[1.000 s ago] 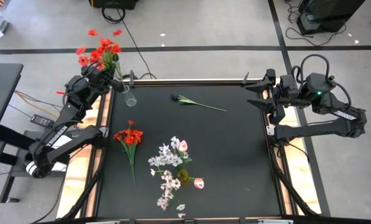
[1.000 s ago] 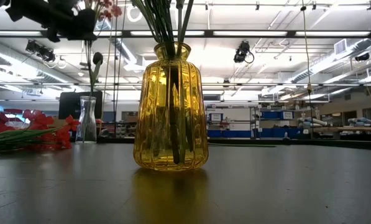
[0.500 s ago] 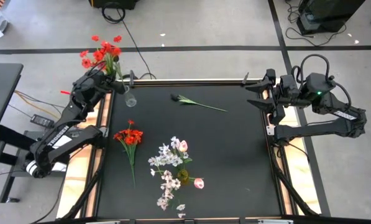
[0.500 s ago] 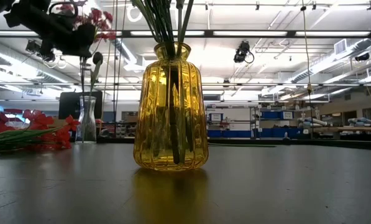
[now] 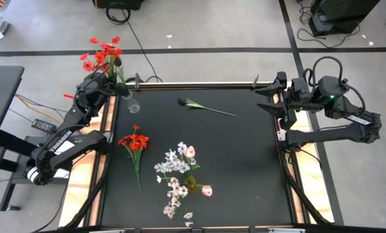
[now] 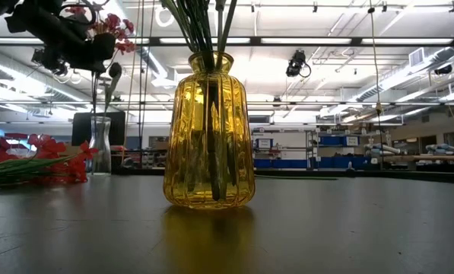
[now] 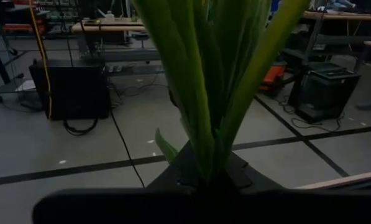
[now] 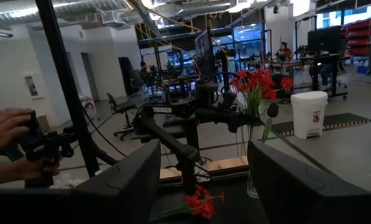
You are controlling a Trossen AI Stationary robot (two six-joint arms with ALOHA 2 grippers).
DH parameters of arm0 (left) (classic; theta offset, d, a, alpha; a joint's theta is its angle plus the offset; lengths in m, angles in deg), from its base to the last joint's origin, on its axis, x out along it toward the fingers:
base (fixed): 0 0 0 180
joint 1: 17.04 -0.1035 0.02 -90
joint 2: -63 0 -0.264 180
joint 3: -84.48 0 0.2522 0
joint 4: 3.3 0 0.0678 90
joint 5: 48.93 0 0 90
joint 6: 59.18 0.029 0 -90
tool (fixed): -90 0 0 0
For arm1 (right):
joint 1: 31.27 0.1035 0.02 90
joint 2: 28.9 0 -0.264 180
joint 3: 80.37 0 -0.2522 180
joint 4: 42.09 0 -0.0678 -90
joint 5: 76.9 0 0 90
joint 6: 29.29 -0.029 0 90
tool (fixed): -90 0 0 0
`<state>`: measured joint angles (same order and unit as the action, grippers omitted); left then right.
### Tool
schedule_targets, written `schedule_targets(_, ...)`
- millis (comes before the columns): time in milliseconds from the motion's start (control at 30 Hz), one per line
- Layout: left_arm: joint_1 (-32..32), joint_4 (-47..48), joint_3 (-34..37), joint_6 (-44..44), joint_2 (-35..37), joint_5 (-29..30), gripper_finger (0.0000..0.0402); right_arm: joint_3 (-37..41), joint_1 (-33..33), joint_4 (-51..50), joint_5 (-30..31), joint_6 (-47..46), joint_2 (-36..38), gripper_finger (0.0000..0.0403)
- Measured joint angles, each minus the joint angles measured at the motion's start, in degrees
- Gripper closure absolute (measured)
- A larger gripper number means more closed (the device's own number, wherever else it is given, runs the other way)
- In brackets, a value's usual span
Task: Sort flowers into vase by color
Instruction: Put the right orange flowers into the transparent vase, then put the black flower into the transparent vase
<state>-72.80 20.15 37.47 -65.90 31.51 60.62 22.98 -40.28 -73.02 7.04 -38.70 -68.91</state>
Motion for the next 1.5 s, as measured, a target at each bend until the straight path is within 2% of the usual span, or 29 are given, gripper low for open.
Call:
schedule_targets(467, 0.0, 0.0, 0.0, -0.9, 0.0, -2.9, 0.0317, 0.0, 0.0, 0.0, 0.0, 0.0, 0.0, 0.0156)
schedule_targets(600, 0.0, 0.7, 0.0, -4.4, 0.0, -2.8, 0.0274, 0.0, 0.0, 0.0, 0.0, 0.0, 0.0, 0.0156)
schedule_targets(800, 0.0, 7.4, -0.1, -12.0, 0.0, -3.0, 0.0186, 0.0, 0.0, 0.0, 0.0, 0.0, 0.0, 0.0156)
schedule_targets(1000, 0.0, 11.5, -0.2, -16.2, 0.0, -6.5, 0.0121, 0.0, 0.0, 0.0, 0.0, 0.0, 0.0, 0.0156)
schedule_targets(1133, 0.0, 14.6, -0.2, -16.3, 0.1, -9.3, 0.0102, 0.0, 0.0, 0.0, 0.0, 0.0, 0.0, 0.0156)
schedule_targets(1300, 0.0, 22.6, -0.2, -16.1, 1.0, -14.8, 0.0097, 0.0, 0.0, 0.0, 0.0, 0.0, 0.0, 0.0156)
schedule_targets(1500, 0.0, 26.9, -0.4, -15.4, 2.3, -15.4, 0.0097, 0.0, 0.0, 0.0, 0.0, 0.0, 0.0, 0.0156)
